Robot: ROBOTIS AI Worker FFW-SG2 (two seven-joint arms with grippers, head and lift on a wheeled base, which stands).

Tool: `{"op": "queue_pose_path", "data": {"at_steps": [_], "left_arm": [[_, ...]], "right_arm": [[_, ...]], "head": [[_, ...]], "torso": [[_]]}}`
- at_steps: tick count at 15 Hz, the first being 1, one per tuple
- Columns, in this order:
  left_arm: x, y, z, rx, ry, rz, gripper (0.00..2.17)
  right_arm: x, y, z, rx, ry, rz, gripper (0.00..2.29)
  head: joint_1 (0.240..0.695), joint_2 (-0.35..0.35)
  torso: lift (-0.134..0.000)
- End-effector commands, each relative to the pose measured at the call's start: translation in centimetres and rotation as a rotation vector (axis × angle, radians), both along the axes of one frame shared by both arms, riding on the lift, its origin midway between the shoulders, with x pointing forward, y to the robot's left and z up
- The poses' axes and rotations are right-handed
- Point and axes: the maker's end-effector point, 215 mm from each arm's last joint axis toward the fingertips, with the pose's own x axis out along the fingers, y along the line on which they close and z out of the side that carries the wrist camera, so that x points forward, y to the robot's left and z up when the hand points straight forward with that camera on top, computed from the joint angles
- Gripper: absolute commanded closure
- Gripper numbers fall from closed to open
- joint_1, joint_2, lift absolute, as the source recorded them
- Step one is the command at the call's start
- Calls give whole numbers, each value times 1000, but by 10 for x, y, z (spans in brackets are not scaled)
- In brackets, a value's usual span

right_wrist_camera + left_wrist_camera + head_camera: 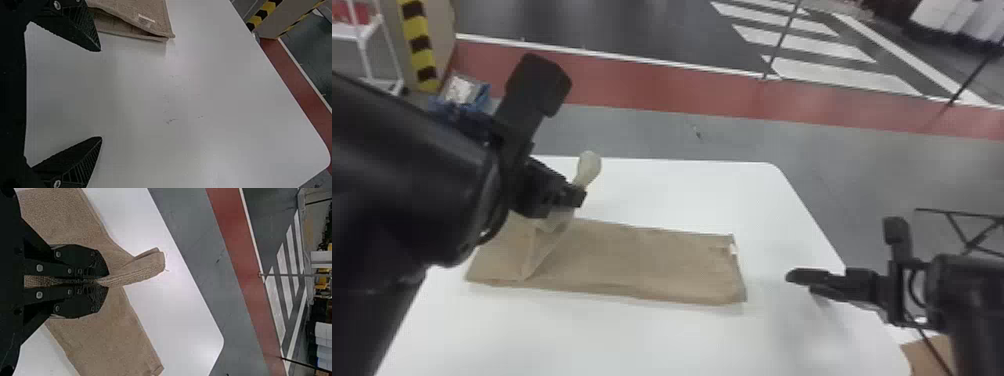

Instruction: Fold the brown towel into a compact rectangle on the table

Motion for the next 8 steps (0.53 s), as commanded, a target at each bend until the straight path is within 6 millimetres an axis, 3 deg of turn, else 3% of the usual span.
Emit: {"op": "queue_pose_path", "data": {"at_steps": [1, 8], "left_arm": [[-17, -13, -20, 12, 37, -30, -2], [-20, -9, -24, 8, 36, -7, 33]], "right_arm": [[-2, -4, 9, 3, -8, -8, 76], [-8, -4, 31, 28, -4, -27, 76]], "head": [[695, -350], [695, -350]], "torso": [[-124], [-124]]}}
